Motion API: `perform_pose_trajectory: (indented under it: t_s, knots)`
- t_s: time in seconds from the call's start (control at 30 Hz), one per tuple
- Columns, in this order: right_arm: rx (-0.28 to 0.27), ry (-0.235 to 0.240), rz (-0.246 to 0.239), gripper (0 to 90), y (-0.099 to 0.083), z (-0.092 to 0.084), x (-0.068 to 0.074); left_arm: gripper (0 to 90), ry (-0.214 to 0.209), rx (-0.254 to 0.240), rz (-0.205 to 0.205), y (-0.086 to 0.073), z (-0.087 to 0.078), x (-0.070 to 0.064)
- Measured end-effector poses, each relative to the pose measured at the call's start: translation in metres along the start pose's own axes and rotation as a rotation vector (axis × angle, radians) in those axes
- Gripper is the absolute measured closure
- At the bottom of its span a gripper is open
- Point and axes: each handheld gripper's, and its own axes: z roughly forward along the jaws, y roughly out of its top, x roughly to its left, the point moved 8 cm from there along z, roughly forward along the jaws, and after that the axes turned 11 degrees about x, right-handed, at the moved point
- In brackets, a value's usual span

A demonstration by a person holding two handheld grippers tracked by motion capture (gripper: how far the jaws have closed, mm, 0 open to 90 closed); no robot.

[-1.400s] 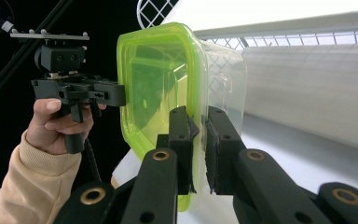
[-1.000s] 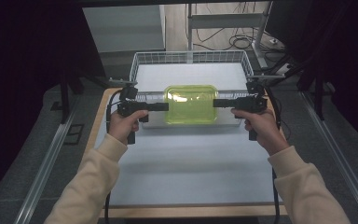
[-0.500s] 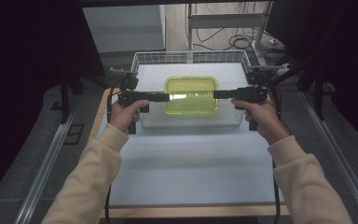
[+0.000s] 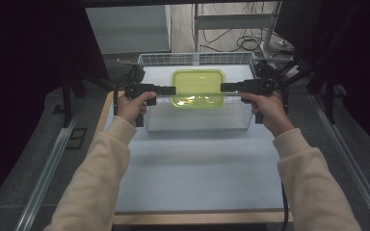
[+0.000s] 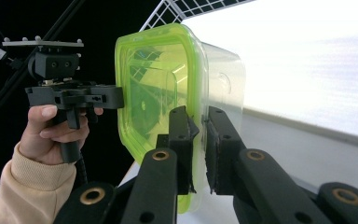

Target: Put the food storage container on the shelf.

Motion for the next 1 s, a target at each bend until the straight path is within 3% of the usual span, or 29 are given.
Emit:
perform_pose_trajectory:
  t_s: [0.47,0.77,1.0]
  knots:
    - [-0.016,-0.019,0.027,82.0,0.029,0.008,-0.016,81.2,0.006,-0.023,-0.038,0.027,0.006,0.017]
    - [-0.020,-0.014,0.055,81.8,0.041,0.012,-0.025,81.0,0.025,-0.023,-0.045,0.041,0.008,0.024]
    - [-0.020,-0.016,0.076,81.6,0.047,0.014,-0.029,80.8,0.017,-0.030,-0.064,0.048,0.011,0.031]
